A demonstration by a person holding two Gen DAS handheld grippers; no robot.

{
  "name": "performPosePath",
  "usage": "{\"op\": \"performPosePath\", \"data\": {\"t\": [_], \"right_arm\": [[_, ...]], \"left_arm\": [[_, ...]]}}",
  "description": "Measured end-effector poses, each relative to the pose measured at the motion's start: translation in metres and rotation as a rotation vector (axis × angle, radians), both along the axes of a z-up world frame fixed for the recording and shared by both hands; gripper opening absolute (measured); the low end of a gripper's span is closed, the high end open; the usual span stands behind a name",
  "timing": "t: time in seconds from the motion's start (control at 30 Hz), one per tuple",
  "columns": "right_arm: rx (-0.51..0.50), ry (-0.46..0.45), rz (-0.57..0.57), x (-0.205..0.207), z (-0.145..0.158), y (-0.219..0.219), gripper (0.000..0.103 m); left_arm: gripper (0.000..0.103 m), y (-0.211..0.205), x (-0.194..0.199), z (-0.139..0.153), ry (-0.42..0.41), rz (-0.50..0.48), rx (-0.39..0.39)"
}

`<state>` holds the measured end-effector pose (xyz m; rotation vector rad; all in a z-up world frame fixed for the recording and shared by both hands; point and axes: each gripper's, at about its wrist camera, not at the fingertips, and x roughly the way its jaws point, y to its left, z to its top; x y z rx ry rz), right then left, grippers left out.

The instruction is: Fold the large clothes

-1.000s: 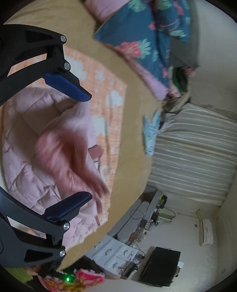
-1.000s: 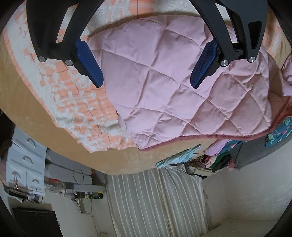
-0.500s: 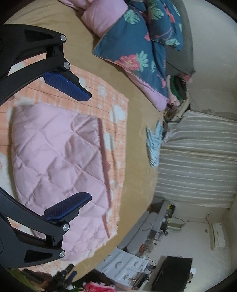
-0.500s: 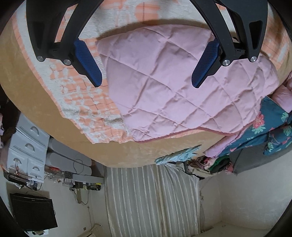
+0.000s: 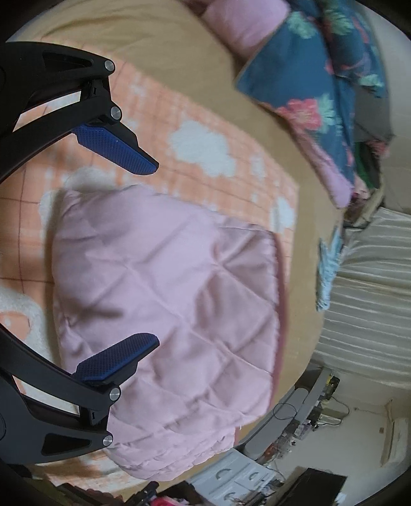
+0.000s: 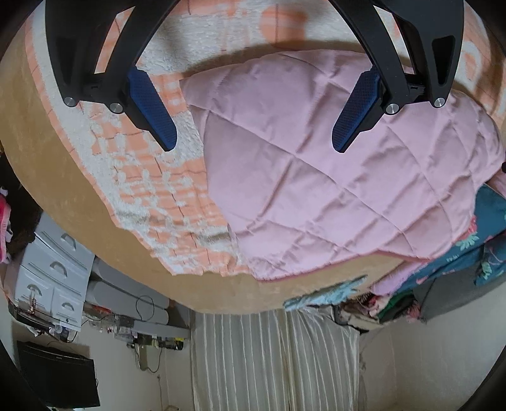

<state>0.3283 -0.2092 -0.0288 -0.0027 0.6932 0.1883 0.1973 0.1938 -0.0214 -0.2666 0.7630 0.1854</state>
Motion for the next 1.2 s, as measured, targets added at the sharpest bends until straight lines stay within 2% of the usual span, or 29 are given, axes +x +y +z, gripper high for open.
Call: {"op": "performPosePath", "data": {"t": [0.13,0.23,0.37,0.43,0.47,0.5,0.53,0.57,0.63,0.7,0.73,0.83,0.93,1.07,1.2], "right_arm": [[-0.004,0.031,0.016,0.010,-0.011,-0.001,0.098],[0.001,0.050,0.017,0.019,-0.018,-0.003,0.098],[0.012,0.081,0.017,0.032,-0.029,-0.005,0.098],[0.024,0.094,0.028,0.037,-0.033,-0.006,0.098],[0.033,0.099,0.035,0.040,-0.036,-0.005,0.098],[0.040,0.104,0.040,0.042,-0.038,-0.005,0.097],[0.049,0.108,0.046,0.044,-0.039,-0.004,0.088],[0.059,0.110,0.059,0.046,-0.039,-0.003,0.077],[0.029,0.091,0.067,0.044,-0.033,0.005,0.046],[0.015,0.044,0.081,0.040,-0.020,0.012,0.027],[0.002,0.010,0.078,0.038,-0.011,0.016,0.022],[0.012,-0.077,0.047,0.038,0.011,0.019,0.020],[0.008,-0.118,0.030,0.046,0.021,0.023,0.019],[0.010,-0.106,0.007,0.067,0.018,0.024,0.019],[0.024,-0.036,-0.018,0.090,0.001,0.021,0.019]], "left_arm": [[0.094,0.012,0.000,-0.027,0.025,0.009,-0.086],[0.094,0.017,0.001,-0.038,0.010,0.007,-0.152],[0.092,0.012,0.004,-0.042,-0.004,-0.010,-0.166],[0.061,0.007,0.007,-0.042,-0.011,-0.026,-0.156],[0.056,0.003,0.008,-0.040,-0.013,-0.027,-0.133],[0.041,-0.001,0.009,-0.038,-0.014,-0.032,-0.112],[0.029,-0.005,0.009,-0.036,-0.019,-0.035,-0.093],[0.024,-0.010,0.010,-0.031,-0.028,-0.038,-0.060],[0.015,-0.016,0.013,-0.021,-0.050,-0.039,-0.013],[0.014,-0.017,0.017,-0.009,-0.078,-0.031,0.013],[0.013,-0.017,0.020,-0.002,-0.088,-0.026,0.022],[0.013,-0.014,0.035,0.014,-0.114,-0.018,0.042],[0.013,-0.010,0.054,0.023,-0.120,-0.005,0.052],[0.013,-0.008,0.080,0.018,-0.089,0.011,0.077],[0.013,-0.005,0.102,0.000,-0.034,0.023,0.085]]}}
